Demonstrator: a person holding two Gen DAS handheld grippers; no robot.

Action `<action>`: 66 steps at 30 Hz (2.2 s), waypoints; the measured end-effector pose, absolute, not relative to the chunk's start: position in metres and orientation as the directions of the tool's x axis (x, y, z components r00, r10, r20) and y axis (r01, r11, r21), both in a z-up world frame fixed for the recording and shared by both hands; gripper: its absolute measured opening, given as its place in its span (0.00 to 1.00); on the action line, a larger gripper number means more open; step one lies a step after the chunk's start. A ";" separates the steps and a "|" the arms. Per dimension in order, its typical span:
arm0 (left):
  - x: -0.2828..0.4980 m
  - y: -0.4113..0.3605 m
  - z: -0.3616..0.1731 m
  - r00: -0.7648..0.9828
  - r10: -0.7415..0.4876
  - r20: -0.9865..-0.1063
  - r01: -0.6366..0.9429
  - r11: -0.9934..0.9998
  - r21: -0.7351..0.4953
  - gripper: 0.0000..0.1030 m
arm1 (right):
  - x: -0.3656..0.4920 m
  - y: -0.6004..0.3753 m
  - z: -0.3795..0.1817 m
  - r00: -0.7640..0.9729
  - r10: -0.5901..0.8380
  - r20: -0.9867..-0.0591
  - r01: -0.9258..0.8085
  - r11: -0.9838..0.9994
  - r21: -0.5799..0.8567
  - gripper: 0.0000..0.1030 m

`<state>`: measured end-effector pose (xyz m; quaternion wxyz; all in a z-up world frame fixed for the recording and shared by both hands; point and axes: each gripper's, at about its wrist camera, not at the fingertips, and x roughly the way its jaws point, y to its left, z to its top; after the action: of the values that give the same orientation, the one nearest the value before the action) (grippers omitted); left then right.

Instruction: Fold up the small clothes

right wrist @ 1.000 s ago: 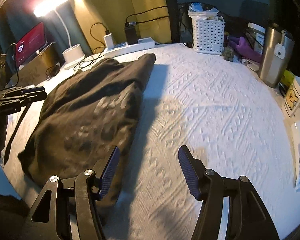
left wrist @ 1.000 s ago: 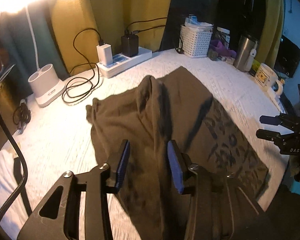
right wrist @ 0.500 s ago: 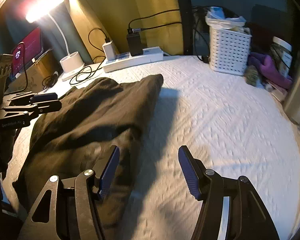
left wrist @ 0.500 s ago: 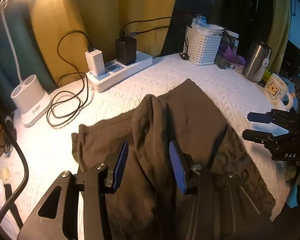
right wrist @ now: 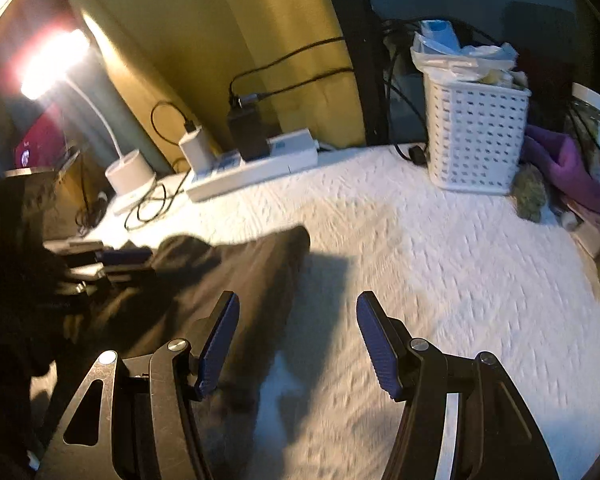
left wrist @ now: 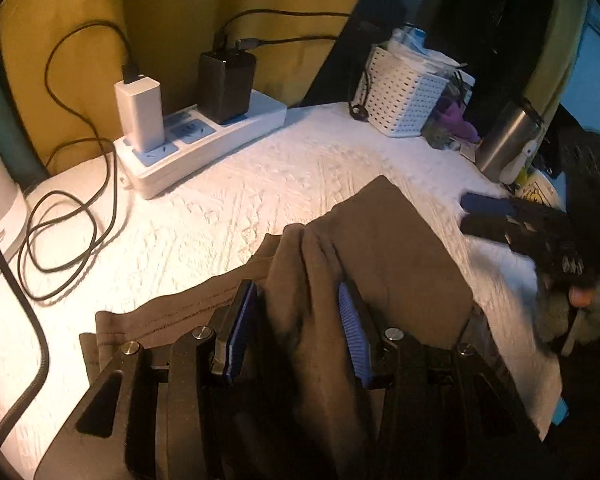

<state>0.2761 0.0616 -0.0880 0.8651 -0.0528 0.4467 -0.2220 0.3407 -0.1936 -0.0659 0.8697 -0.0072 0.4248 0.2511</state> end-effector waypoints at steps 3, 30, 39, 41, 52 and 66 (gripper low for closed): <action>0.274 0.061 -0.090 0.495 -0.440 -0.749 0.348 0.890 -0.293 0.22 | 0.361 -0.187 -0.072 0.482 0.454 -0.749 -0.451 0.862 0.232 0.51; 0.268 0.094 -0.089 0.567 -0.319 -0.760 0.259 0.944 -0.203 0.09 | 0.405 -0.105 -0.110 0.367 0.450 -0.814 -0.627 0.766 0.141 0.10; 0.264 0.099 -0.084 0.570 -0.307 -0.762 0.239 0.949 -0.204 0.10 | 0.411 -0.132 -0.098 0.455 0.395 -0.798 -0.554 0.827 0.094 0.24; 0.263 0.102 -0.081 0.576 -0.294 -0.762 0.221 0.954 -0.201 0.13 | 0.410 -0.136 -0.096 0.490 0.349 -0.799 -0.527 0.849 0.048 0.24; 0.217 0.112 -0.058 0.609 -0.290 -0.738 0.192 0.957 -0.218 0.28 | 0.348 -0.145 -0.068 0.481 0.387 -0.787 -0.550 0.832 0.073 0.24; 0.101 0.085 -0.077 0.496 -0.454 -0.740 0.261 0.891 -0.372 0.30 | 0.226 -0.169 -0.083 0.425 0.372 -0.825 -0.506 0.853 0.124 0.24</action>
<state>0.1012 0.0849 -0.0765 0.8583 -0.1058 0.4568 -0.2082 0.2262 -0.1689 -0.0825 0.8411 -0.0716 0.4683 0.2610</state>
